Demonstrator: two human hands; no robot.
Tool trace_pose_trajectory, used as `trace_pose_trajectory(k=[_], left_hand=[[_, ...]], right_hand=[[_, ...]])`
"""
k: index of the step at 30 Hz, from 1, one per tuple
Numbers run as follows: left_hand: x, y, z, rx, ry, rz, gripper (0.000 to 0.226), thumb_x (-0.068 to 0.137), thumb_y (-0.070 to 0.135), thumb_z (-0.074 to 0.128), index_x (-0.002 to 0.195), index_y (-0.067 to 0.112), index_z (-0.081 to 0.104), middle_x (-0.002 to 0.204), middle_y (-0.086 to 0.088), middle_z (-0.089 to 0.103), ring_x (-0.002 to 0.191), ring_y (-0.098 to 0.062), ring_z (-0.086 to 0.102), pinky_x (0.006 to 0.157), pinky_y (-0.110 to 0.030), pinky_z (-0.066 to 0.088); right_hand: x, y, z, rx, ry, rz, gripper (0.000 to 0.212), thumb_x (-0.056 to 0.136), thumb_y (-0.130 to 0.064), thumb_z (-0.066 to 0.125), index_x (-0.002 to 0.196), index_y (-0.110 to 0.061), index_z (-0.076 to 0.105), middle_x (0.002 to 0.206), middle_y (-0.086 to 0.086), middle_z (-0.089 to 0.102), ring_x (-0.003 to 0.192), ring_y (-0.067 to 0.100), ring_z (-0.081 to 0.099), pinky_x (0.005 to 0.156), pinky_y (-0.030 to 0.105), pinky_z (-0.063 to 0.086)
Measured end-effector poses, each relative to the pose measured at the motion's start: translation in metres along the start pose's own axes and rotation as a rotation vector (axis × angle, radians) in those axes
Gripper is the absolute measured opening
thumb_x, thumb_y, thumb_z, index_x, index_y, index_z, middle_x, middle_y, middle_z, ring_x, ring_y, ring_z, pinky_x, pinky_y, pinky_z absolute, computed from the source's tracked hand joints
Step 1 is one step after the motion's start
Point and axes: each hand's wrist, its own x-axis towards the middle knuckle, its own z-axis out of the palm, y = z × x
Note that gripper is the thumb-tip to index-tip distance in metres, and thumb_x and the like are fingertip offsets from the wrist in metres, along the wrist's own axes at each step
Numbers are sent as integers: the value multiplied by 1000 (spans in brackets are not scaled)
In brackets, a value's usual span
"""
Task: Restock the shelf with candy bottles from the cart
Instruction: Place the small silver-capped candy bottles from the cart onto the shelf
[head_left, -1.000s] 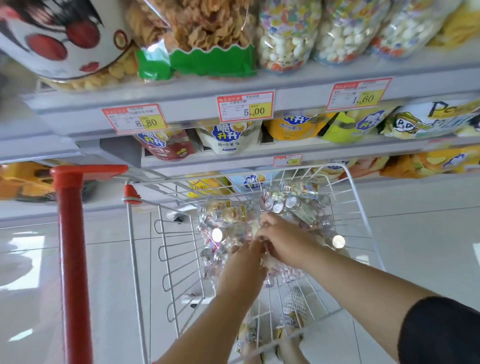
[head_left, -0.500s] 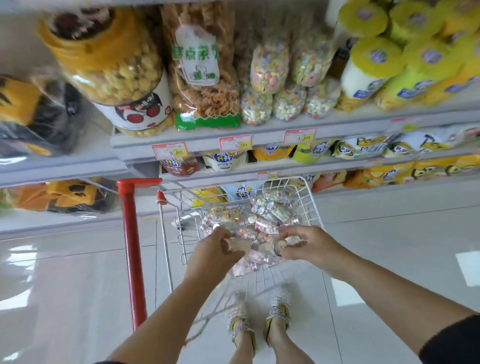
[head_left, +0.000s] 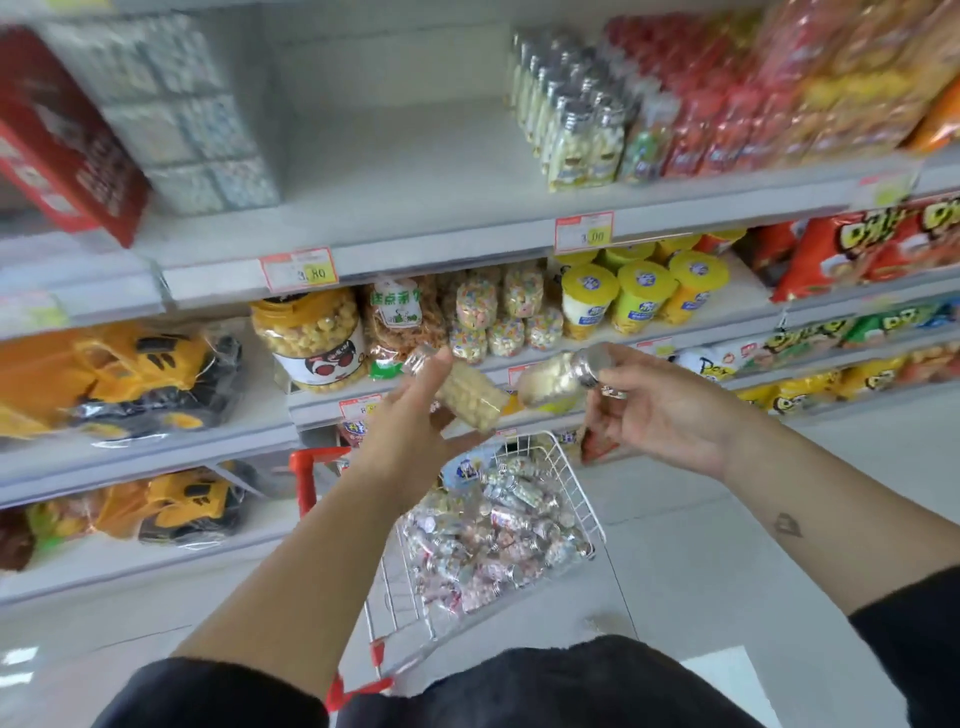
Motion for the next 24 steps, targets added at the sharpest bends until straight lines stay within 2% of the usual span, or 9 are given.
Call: trace_pose_trajectory(k=[3,6,10,12,14,18,20,22,24], left_hand=[[-7,5,30,12,-59,-56,66,62,43,81,115,9,60,119,-18,60,109,-33,63,88,-59,54],[-4,6,60,23,-97,-82,49,74,35,72,113,8,59,106,-15,66,97,-28,67,82,-49,58],[10,6,102,155,-147,-29,54,70,24,77,117,7,57,111,-10,71,99,-23,69,79,-39,59],[21,5,123,223,-151,8,55,66,19,80,115,8,57,114,-10,70,103,-25,68,82,-39,59],[31,4,142,252,-147,28,62,65,18,83,120,8,55,119,-13,70,111,-30,67,87,-41,58],[45,6,169,249,-110,71,61,73,16,83,125,2,53,117,-19,69,110,-30,67,79,-36,59],[51,11,176,291,-97,84,54,78,16,81,122,0,55,113,-19,71,106,-31,68,77,-32,58],[58,19,181,326,-85,100,48,80,17,80,120,4,58,112,-17,71,106,-31,68,77,-31,59],[64,28,183,328,-85,110,41,85,15,75,120,6,57,112,-14,72,99,-26,71,76,-31,59]], right_hand=[[-7,-19,-5,89,-84,54,35,58,0,87,87,-11,71,77,6,66,64,16,62,61,28,57],[-5,-39,-15,127,-112,101,55,35,1,97,84,-9,77,81,9,65,65,19,63,61,30,58],[3,-73,-28,79,-143,140,63,38,-1,97,96,-6,73,86,9,64,66,18,63,61,29,58],[7,-94,-34,19,-123,140,52,51,-3,93,98,-5,70,80,8,63,64,18,62,60,29,59],[10,-114,-37,-87,-101,110,34,71,-7,76,104,-4,72,76,5,62,64,15,61,63,26,59],[17,-140,-42,-363,-193,-25,44,77,-1,68,121,-9,64,84,1,67,71,13,63,66,24,55],[24,-146,-42,-717,-180,-142,45,82,1,71,123,-16,62,97,-4,72,79,10,65,69,24,52],[34,-152,-42,-1022,-111,-262,39,85,-11,75,120,-24,64,107,-8,72,83,8,66,76,28,54],[45,-161,-41,-1111,-97,-319,34,85,-27,76,118,-29,65,110,-12,72,92,4,68,91,32,54]])
